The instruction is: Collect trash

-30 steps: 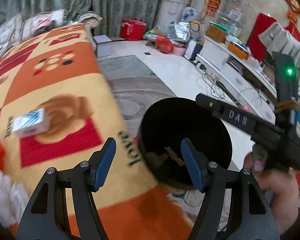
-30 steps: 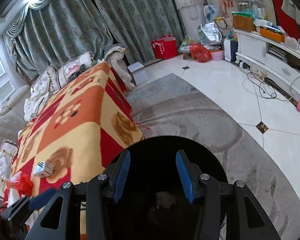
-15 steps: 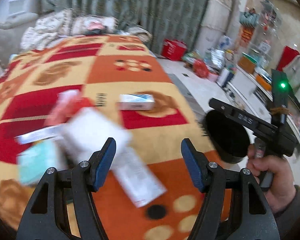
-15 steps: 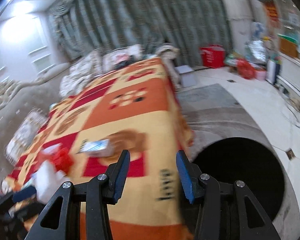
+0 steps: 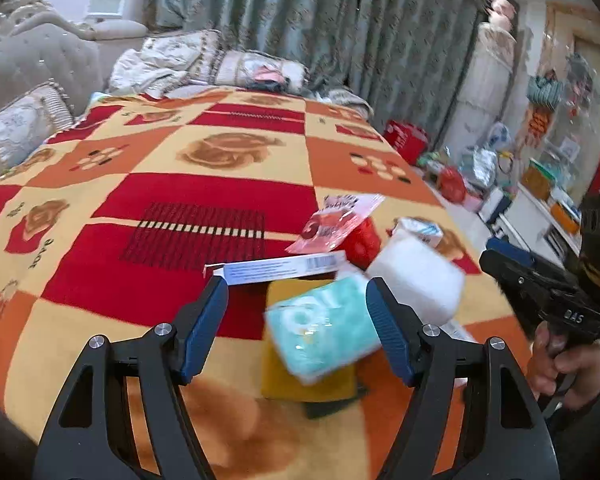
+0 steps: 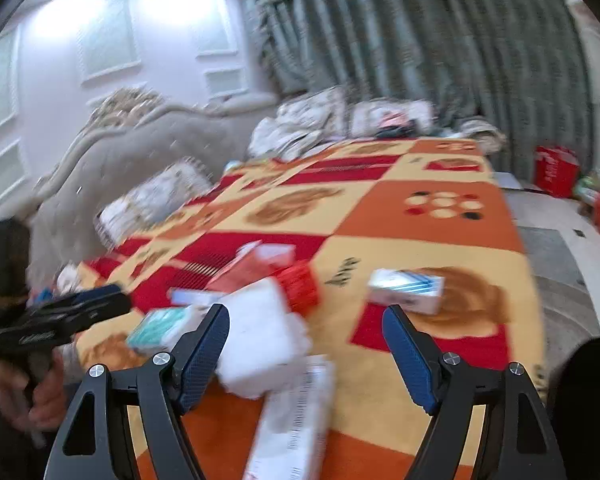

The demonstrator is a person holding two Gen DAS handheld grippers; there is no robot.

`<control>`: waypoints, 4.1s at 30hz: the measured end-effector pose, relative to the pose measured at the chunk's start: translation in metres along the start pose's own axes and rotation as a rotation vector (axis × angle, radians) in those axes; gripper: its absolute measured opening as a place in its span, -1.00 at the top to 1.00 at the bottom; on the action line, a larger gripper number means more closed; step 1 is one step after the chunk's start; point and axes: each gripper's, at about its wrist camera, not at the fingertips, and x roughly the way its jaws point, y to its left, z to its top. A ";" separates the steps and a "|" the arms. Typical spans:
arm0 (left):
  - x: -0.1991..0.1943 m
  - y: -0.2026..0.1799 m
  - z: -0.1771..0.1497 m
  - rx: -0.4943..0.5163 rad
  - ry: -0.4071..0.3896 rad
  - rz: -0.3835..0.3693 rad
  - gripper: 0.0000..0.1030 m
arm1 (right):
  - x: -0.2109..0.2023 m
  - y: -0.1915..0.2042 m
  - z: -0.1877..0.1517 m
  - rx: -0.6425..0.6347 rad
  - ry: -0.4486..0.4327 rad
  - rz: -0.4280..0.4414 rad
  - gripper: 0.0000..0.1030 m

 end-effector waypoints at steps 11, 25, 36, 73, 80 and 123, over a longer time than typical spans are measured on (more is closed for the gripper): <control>0.028 -0.004 -0.001 0.057 0.085 -0.205 -0.37 | 0.057 0.041 -0.014 -0.183 0.134 0.005 -0.49; 0.040 -0.011 -0.018 0.093 0.095 -0.120 -0.35 | 0.058 0.036 -0.022 -0.181 0.170 0.019 -0.12; 0.019 -0.010 -0.019 -0.001 0.054 -0.138 0.59 | 0.053 0.034 -0.021 -0.166 0.148 0.026 -0.09; -0.035 -0.035 -0.024 -0.106 -0.008 -0.060 0.59 | -0.006 0.016 -0.041 0.031 -0.013 -0.126 -0.08; -0.032 -0.035 -0.024 -0.106 -0.002 -0.059 0.59 | -0.002 0.023 -0.039 -0.006 0.012 -0.119 -0.08; -0.016 -0.067 -0.021 -0.055 0.022 -0.052 0.59 | -0.024 0.024 -0.037 -0.034 -0.025 -0.100 -0.09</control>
